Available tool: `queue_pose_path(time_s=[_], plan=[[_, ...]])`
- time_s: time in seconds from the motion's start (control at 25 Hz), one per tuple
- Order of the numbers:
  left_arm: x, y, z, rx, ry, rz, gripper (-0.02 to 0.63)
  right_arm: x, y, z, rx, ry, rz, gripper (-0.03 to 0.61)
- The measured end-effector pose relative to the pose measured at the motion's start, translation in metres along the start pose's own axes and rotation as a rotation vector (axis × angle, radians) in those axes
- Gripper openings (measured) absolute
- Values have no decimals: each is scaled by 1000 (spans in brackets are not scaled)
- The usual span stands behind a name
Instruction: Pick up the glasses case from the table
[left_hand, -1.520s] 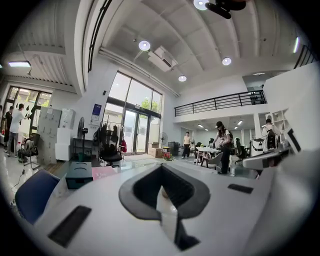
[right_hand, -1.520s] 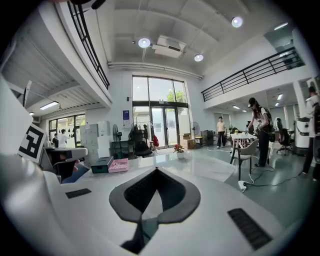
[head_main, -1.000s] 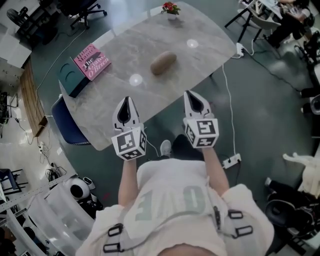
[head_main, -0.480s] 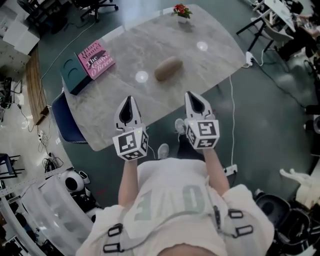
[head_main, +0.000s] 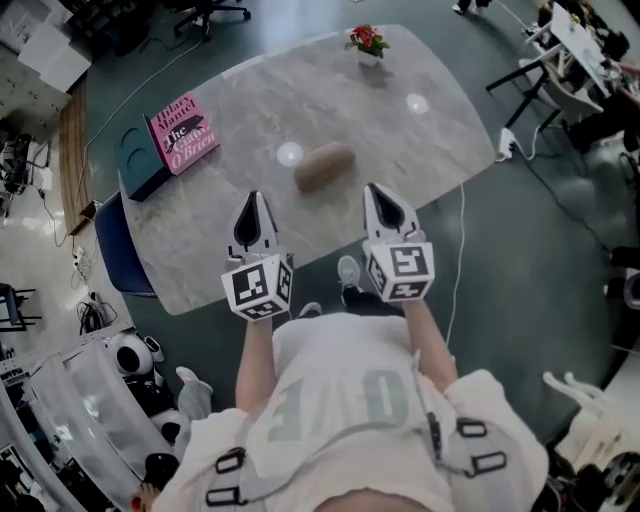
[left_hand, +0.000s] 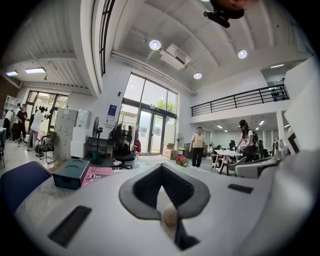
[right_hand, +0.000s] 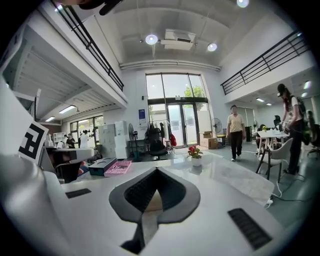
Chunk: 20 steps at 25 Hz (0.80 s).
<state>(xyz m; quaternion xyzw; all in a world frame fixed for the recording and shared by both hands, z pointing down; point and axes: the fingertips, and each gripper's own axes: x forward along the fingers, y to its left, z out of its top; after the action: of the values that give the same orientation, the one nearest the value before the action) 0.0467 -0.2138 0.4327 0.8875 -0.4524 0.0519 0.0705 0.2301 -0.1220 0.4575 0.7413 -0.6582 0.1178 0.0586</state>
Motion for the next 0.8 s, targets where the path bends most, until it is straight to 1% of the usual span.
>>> queue_pose_path(time_s=[0.12,0.2,0.36,0.64,0.8], plan=[[9,-6,2,-1,8,38,3,13,-5,4,-43,24,58,1],[12,-6,3,-16,10,60,3,19,-8,7,-61,19,76,2],[21,-3,0,-37,22,71,3,28,-13,7,-30,20,60,2],[34,-1,11,22,17,32,3,34,-16,15,-10,9,35,2],[43,5,16,46,7,29,3,37,-22,20,32,-32,21,2]])
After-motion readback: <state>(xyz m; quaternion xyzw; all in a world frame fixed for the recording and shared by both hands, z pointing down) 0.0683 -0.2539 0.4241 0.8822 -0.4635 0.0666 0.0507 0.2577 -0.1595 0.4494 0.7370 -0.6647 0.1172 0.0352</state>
